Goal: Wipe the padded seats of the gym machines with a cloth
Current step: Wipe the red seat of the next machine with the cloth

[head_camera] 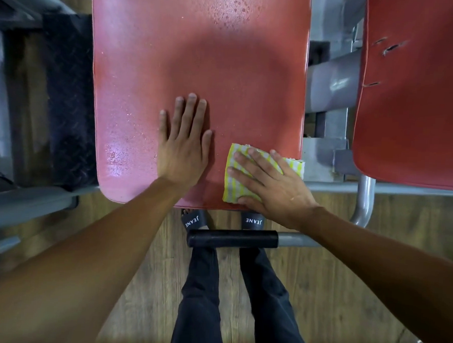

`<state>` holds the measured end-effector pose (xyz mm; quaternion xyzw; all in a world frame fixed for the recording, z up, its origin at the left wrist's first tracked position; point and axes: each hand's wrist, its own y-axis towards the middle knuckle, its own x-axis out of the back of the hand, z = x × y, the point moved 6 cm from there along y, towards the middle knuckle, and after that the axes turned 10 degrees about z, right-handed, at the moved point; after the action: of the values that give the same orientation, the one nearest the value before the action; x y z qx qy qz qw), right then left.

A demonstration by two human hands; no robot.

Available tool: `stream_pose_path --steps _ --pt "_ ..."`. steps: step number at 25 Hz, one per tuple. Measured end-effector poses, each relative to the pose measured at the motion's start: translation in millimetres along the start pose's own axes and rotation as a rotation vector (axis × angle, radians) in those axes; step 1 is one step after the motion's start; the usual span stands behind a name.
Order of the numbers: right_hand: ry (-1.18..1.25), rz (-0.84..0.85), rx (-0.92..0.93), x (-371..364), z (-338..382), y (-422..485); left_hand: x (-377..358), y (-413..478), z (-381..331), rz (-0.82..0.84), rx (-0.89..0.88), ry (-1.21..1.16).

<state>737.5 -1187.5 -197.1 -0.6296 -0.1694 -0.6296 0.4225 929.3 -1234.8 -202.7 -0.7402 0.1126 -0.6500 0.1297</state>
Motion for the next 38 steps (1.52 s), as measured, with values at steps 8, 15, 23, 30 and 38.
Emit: stream_pose_path --steps 8,15,23,30,38 --pt "0.044 -0.098 -0.152 15.6 -32.9 39.0 6.3 0.2 -0.9 -0.057 -0.004 -0.018" --pt "0.124 -0.118 -0.429 32.7 -85.9 87.1 45.0 58.3 12.8 -0.190 -0.014 -0.053" --pt "0.145 -0.268 -0.759 60.8 -158.3 153.9 61.1 145.9 38.8 -0.133 0.018 0.008" --pt "0.297 -0.244 -0.800 92.4 -215.1 211.7 57.4 150.0 39.4 -0.093 0.015 -0.003" --pt "0.115 -0.106 -0.338 121.7 -211.1 275.3 58.1 149.7 39.6 -0.135 0.009 0.005"
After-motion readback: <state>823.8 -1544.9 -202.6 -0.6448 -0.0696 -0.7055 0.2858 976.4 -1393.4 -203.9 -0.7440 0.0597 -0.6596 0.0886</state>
